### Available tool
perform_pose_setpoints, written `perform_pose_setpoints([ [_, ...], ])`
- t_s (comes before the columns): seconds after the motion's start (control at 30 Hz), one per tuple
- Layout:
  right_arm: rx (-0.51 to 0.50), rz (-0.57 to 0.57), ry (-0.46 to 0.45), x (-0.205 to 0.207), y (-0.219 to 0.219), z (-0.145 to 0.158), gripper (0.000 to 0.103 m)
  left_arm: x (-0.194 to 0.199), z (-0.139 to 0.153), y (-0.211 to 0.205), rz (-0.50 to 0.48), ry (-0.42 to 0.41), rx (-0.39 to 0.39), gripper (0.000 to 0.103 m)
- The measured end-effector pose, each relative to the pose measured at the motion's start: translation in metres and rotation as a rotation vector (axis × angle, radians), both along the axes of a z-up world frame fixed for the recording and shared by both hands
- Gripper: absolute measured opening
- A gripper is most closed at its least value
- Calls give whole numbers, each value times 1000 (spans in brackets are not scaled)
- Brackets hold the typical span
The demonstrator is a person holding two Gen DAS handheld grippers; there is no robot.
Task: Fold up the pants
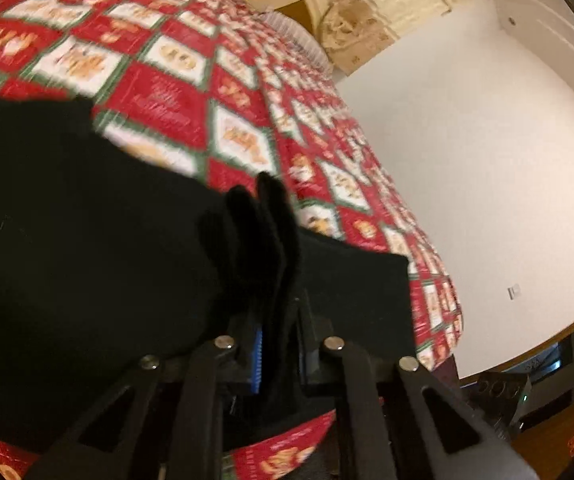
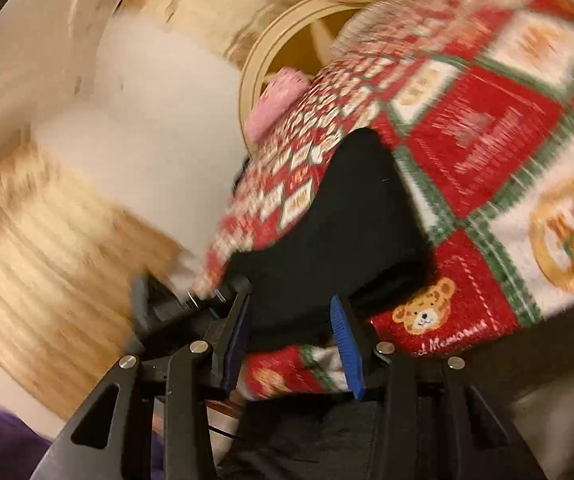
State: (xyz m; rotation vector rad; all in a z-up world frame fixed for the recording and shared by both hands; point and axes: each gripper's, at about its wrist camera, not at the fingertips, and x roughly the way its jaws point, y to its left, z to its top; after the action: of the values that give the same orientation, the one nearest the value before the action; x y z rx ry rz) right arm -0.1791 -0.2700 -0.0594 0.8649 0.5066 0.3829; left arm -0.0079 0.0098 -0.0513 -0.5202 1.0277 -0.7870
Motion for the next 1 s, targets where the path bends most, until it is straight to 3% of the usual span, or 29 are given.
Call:
perform_pose_setpoints([
  [0.1,-67,110,-56,8,30,6,28,1,19,-5,-15,-6,-68,12],
  [0.3,-203,217,-132,33,79,8,28,-6,68,-21,-67,-49,-169,12],
  [0.4,-275,168,-176,49,84,7,28,-14,87,-23,-81,-77,-201,12],
  [0.5,-452,-11,-143,56,73,0,28,-17,94,-17,-80,-99,-204,12],
  [0.6,-719,-310,-57,43,46,-7,26,-12,86,-14,-54,-111,-160,12],
  [0.63,-821,-406,-31,36,36,-9,17,-9,78,-13,-43,-96,-147,12],
  [0.7,-897,-420,-10,34,29,-14,4,-1,57,-17,-21,-46,-114,12],
  [0.8,-1048,-434,-29,32,43,-19,4,5,17,-24,13,27,-9,12],
  [0.87,-1073,-477,-23,30,45,-21,4,4,3,-24,-6,46,14,12],
  [1.0,-1005,-470,-17,32,41,-20,3,-1,-15,-20,-48,65,59,12],
])
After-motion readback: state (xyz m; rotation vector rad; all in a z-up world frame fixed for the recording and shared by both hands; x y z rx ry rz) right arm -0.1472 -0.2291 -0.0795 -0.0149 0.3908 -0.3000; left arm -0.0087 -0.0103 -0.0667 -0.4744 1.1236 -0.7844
